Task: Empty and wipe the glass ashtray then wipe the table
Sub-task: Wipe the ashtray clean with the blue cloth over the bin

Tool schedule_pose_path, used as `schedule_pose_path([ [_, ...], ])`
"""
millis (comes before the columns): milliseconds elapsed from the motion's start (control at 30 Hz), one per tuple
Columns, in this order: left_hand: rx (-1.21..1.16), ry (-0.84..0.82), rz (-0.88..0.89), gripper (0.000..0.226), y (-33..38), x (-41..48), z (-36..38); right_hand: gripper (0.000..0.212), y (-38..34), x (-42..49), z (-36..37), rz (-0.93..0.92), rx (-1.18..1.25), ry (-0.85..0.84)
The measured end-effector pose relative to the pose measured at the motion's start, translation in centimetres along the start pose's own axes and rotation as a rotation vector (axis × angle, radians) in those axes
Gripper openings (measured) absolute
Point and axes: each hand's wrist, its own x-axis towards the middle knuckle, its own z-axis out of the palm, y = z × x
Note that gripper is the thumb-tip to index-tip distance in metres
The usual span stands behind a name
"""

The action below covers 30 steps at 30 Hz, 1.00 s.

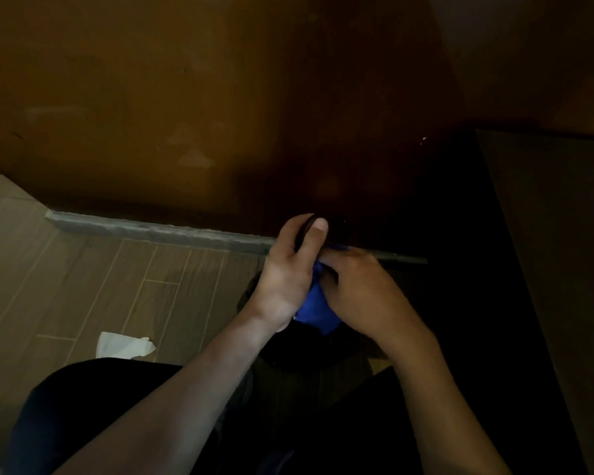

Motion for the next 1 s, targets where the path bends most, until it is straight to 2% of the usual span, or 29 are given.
schedule_pose_path([
  [100, -0.129, 0.004, -0.050, 0.033, 0.3, 0.2, -0.4, 0.017, 0.5, -0.2, -0.2, -0.043, 0.332, -0.098],
  [167, -0.212, -0.022, -0.095, 0.034, 0.5, 0.1, -0.3, 0.019, 0.5, -0.7, 0.1, 0.006, 0.733, -0.097],
  [233, -0.254, -0.035, -0.134, 0.036, 0.6, 0.1, -0.1, 0.026, 0.3, -0.9, 1.0, 0.068, 0.976, -0.036],
  [300, -0.257, -0.040, -0.151, 0.039, 0.8, -0.1, 0.1, 0.027, 0.1, -0.8, 2.1, 0.102, 0.868, 0.115],
  [367, -0.253, -0.057, -0.151, 0.040, 0.8, -0.4, 0.5, 0.022, 0.0, -0.6, 2.7, 0.073, 0.520, 0.299],
  [433, -0.232, -0.066, -0.141, 0.037, 0.7, -0.7, 0.9, 0.018, 0.1, -0.3, 2.8, 0.034, 0.279, 0.439],
  [600, -0.047, -0.027, -0.073, 0.035, 0.2, -0.9, 1.0, 0.031, 0.1, 0.1, 3.6, 0.116, -0.055, 0.369],
  [767, 0.047, 0.001, 0.000, 0.043, 0.1, -0.6, 0.8, 0.015, 0.3, -0.2, 2.0, 0.192, 0.008, 0.388],
  [867, 0.010, 0.050, 0.019, 0.036, 0.5, -0.3, 0.6, 0.023, 1.1, -0.7, 1.5, 0.379, 0.196, 0.454],
  [933, -0.097, 0.073, -0.013, 0.035, 0.9, -0.1, 0.5, 0.036, 1.5, -1.0, 2.0, 0.486, 0.591, 0.462],
  [1000, -0.195, 0.060, -0.048, 0.041, 1.2, 0.0, 0.5, 0.036, 1.2, -1.1, 1.7, 0.520, 1.082, 0.491],
])
